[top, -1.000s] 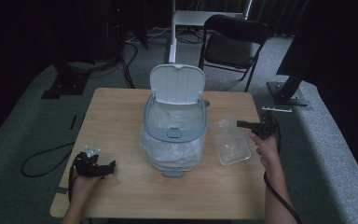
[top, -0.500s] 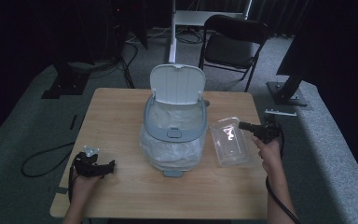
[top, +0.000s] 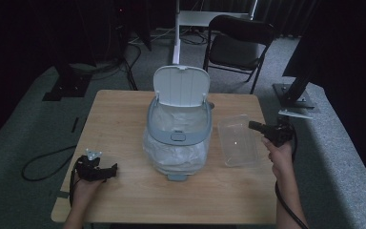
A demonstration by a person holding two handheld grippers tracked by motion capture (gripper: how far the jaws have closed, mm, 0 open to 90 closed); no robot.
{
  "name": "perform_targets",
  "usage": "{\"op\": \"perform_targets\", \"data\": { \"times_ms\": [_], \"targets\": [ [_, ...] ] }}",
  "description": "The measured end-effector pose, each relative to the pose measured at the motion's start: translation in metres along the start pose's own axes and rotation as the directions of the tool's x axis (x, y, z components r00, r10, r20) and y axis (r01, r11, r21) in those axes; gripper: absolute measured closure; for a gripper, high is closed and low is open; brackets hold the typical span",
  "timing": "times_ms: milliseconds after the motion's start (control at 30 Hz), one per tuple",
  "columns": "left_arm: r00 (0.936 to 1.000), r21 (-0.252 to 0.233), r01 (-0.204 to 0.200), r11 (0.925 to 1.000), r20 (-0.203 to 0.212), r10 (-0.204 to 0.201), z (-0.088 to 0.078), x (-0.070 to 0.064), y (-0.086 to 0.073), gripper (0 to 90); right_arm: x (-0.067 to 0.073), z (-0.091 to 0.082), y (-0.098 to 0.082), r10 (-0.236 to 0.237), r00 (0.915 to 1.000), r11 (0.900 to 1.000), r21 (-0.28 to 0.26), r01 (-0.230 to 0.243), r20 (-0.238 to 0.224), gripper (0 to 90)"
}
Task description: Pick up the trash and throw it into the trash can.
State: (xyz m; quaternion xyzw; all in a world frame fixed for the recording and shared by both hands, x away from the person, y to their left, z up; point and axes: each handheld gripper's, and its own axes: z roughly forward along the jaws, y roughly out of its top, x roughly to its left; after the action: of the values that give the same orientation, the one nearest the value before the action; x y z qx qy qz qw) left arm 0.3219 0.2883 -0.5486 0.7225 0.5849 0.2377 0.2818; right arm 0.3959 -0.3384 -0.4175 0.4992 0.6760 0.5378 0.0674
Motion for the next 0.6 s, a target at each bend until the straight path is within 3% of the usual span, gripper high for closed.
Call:
{"op": "perform_targets", "data": {
  "times_ms": [600],
  "targets": [
    [1.0, 0.0, -0.001, 1.0, 0.002, 0.001, 0.0, 0.0, 0.0, 0.7, 0.036, -0.034, 0.022, -0.082, 0.9961, 0.991, -0.107, 0.079, -0.031, 85.1]
  ]
}}
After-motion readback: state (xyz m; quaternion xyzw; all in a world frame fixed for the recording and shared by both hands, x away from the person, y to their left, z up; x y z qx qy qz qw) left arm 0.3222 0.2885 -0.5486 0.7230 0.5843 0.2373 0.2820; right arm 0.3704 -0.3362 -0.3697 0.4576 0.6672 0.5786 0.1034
